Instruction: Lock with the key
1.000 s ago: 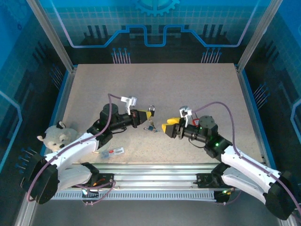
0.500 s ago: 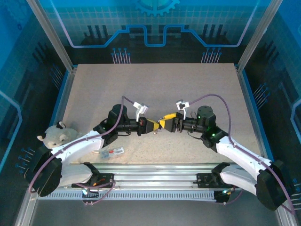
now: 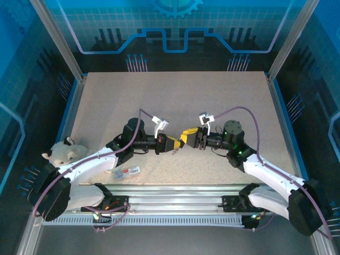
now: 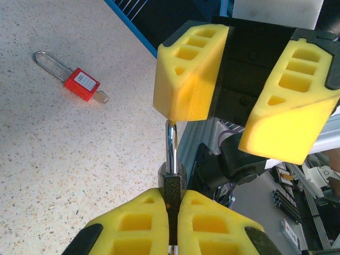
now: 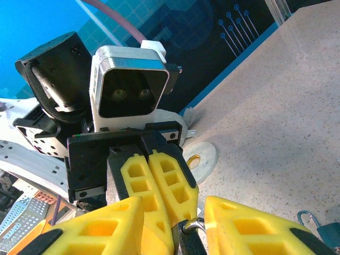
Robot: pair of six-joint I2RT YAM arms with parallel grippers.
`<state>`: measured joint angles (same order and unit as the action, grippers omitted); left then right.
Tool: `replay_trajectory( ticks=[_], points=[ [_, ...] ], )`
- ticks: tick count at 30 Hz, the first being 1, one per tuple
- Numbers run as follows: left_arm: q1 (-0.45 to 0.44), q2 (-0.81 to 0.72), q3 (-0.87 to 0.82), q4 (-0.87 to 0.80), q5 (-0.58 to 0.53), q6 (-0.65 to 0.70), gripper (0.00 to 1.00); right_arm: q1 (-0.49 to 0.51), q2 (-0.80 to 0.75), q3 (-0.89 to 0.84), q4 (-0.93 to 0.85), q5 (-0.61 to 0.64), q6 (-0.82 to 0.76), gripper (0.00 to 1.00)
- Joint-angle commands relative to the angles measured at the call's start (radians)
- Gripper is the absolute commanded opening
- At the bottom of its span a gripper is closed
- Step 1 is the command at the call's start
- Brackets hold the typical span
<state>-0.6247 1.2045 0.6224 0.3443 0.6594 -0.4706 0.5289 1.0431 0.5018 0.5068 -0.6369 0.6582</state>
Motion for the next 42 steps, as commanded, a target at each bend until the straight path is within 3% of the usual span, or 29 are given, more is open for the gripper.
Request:
replay_trajectory(
  ticks=[1,7,19,34,38,42],
  points=[
    [-0.006,-0.021,0.025,0.062,0.032,0.006,0.00,0.007,0.003,-0.028,0.027,-0.021,0.006,0.35],
    [-0.005,-0.031,0.017,0.091,0.050,-0.008,0.00,0.006,-0.006,-0.035,0.009,0.002,-0.011,0.44],
    [-0.005,-0.040,0.019,0.099,0.066,-0.016,0.00,0.003,-0.063,-0.044,-0.062,0.096,-0.046,0.49],
    [-0.005,-0.028,0.028,0.093,0.069,-0.017,0.00,0.010,-0.002,-0.069,0.133,-0.026,0.046,0.15],
    [-0.005,-0.023,0.027,0.103,0.069,-0.021,0.00,0.011,-0.020,-0.075,0.111,-0.013,0.031,0.00],
    [-0.001,-0.033,0.023,0.120,0.041,-0.022,0.00,0.038,-0.035,-0.088,0.084,0.001,0.010,0.00]
  ],
)
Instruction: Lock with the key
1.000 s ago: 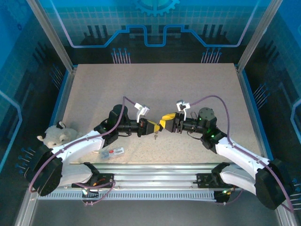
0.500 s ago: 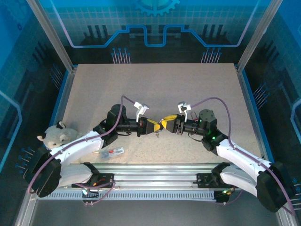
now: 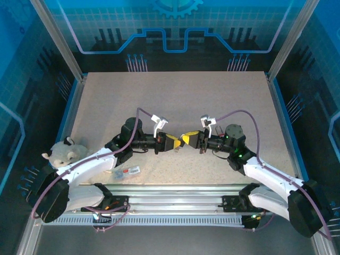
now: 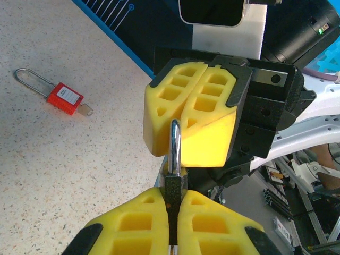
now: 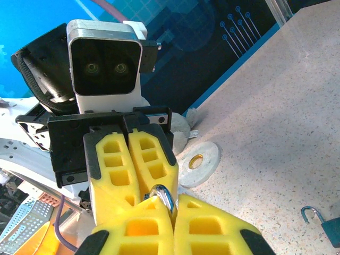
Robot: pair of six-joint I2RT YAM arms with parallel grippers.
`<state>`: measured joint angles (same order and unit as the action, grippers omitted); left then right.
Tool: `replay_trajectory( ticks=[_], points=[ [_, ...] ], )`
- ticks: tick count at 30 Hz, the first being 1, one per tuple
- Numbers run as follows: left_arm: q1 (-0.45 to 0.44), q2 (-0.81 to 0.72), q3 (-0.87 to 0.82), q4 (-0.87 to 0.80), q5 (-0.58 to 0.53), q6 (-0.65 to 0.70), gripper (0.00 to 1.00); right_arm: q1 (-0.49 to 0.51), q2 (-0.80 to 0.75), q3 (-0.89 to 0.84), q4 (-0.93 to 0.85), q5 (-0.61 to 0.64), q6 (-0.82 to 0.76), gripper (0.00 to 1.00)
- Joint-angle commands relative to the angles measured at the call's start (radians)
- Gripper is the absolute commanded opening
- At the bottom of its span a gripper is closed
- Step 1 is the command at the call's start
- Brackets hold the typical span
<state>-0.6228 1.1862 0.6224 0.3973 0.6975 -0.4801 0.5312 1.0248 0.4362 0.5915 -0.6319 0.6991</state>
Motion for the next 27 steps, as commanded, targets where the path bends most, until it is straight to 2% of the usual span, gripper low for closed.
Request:
replay_trajectory(
  ticks=[1,10,16,21,22,24,27],
  points=[
    [-0.002,-0.016,0.023,0.071,-0.001,-0.013,0.00,0.046,-0.016,-0.025,-0.004,0.000,-0.039,0.00],
    [0.013,0.004,0.025,0.157,-0.009,-0.047,0.00,0.189,-0.017,-0.042,-0.098,0.127,-0.130,0.00],
    [0.018,0.015,0.044,0.170,0.012,-0.058,0.00,0.168,-0.050,-0.036,-0.104,0.132,-0.115,0.00],
    [0.018,0.011,0.059,0.149,0.019,-0.052,0.00,0.103,-0.057,-0.039,-0.040,0.098,-0.042,0.00],
    [0.017,0.005,0.059,0.143,0.017,-0.048,0.03,0.087,-0.057,-0.045,-0.023,0.089,-0.022,0.00],
    [0.018,-0.006,0.060,0.127,0.009,-0.040,0.18,0.055,-0.058,-0.056,0.017,0.075,0.015,0.00],
    [0.017,-0.017,0.063,0.113,0.008,-0.033,0.35,0.024,-0.064,-0.055,0.037,0.059,0.044,0.00]
  ],
)
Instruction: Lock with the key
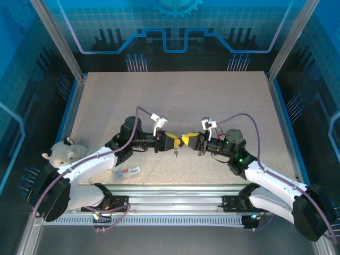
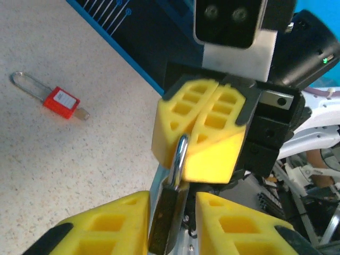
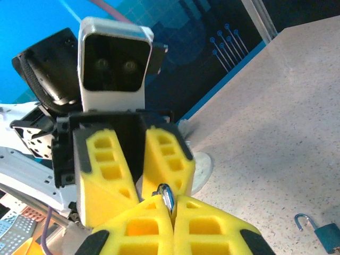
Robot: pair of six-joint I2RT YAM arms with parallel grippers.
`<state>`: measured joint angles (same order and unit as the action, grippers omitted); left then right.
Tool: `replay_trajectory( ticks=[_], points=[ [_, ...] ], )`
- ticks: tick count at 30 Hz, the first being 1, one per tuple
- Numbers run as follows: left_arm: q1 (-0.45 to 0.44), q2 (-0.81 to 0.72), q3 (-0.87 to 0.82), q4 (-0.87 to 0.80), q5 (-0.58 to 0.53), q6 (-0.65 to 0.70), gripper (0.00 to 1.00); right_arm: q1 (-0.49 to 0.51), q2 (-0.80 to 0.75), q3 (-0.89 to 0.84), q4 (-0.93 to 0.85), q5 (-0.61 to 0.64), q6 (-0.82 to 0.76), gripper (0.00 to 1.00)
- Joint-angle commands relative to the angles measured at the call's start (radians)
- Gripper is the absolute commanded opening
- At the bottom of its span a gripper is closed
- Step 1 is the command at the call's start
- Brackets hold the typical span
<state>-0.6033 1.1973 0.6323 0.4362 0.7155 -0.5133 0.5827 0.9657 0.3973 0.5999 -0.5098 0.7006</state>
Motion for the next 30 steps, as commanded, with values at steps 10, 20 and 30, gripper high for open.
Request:
replay_trajectory(
  ticks=[10,20,30],
  points=[
    [-0.001,-0.064,0.018,0.043,-0.034,0.004,0.50,-0.109,-0.039,-0.002,0.033,-0.064,0.107,0.00],
    [-0.004,-0.096,-0.097,0.110,-0.055,-0.040,0.52,-0.213,0.047,0.016,0.227,-0.122,0.312,0.00],
    [-0.001,0.062,-0.176,0.571,-0.084,-0.268,0.63,-0.231,0.178,0.007,0.450,-0.145,0.471,0.00]
  ],
)
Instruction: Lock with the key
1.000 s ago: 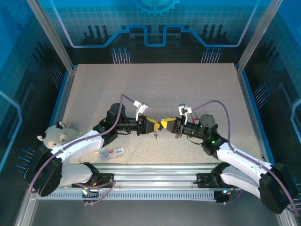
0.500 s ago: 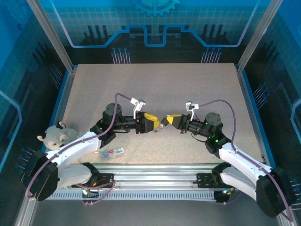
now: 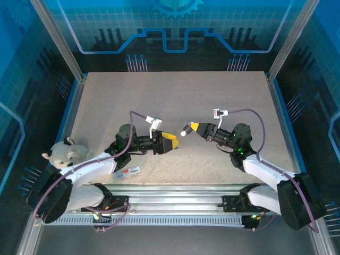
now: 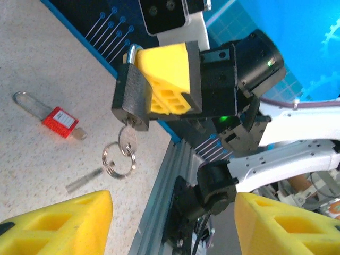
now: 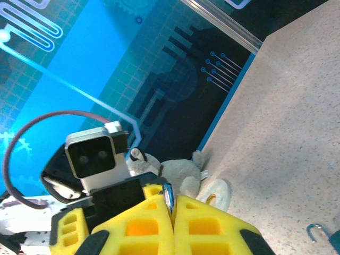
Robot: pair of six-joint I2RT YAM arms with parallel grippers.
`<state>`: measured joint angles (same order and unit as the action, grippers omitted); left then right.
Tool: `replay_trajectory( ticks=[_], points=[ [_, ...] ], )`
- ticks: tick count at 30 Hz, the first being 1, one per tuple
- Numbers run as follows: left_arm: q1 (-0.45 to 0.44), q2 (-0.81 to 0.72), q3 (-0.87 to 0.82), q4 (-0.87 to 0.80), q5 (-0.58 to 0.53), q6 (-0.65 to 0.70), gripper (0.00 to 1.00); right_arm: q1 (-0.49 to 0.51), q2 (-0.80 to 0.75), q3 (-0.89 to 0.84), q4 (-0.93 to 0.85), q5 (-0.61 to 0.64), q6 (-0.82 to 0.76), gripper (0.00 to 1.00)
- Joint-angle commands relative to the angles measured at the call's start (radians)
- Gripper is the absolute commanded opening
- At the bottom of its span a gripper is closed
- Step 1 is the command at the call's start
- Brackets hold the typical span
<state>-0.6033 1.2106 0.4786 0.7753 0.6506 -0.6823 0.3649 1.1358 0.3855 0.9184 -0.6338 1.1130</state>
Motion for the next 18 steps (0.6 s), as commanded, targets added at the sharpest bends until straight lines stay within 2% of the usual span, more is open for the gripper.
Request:
replay_trajectory(
  ticks=[1,4,10,15,18],
  points=[
    [-0.002,0.077,-0.023,0.289,-0.022,-0.128,0.65,-0.014,0.010,0.019,0.139,-0.022,0.065,0.00],
    [-0.001,0.146,-0.018,0.395,-0.026,-0.176,0.67,-0.012,0.012,0.019,0.145,-0.022,0.077,0.00],
    [0.000,0.193,-0.005,0.470,-0.057,-0.208,0.70,-0.010,-0.005,0.016,0.113,-0.019,0.066,0.00],
    [0.000,0.279,0.003,0.614,-0.050,-0.301,0.69,-0.005,0.003,0.019,0.118,-0.018,0.072,0.00],
    [-0.007,0.325,0.020,0.627,-0.035,-0.326,0.66,-0.002,0.005,0.026,0.119,-0.014,0.077,0.00]
  ],
)
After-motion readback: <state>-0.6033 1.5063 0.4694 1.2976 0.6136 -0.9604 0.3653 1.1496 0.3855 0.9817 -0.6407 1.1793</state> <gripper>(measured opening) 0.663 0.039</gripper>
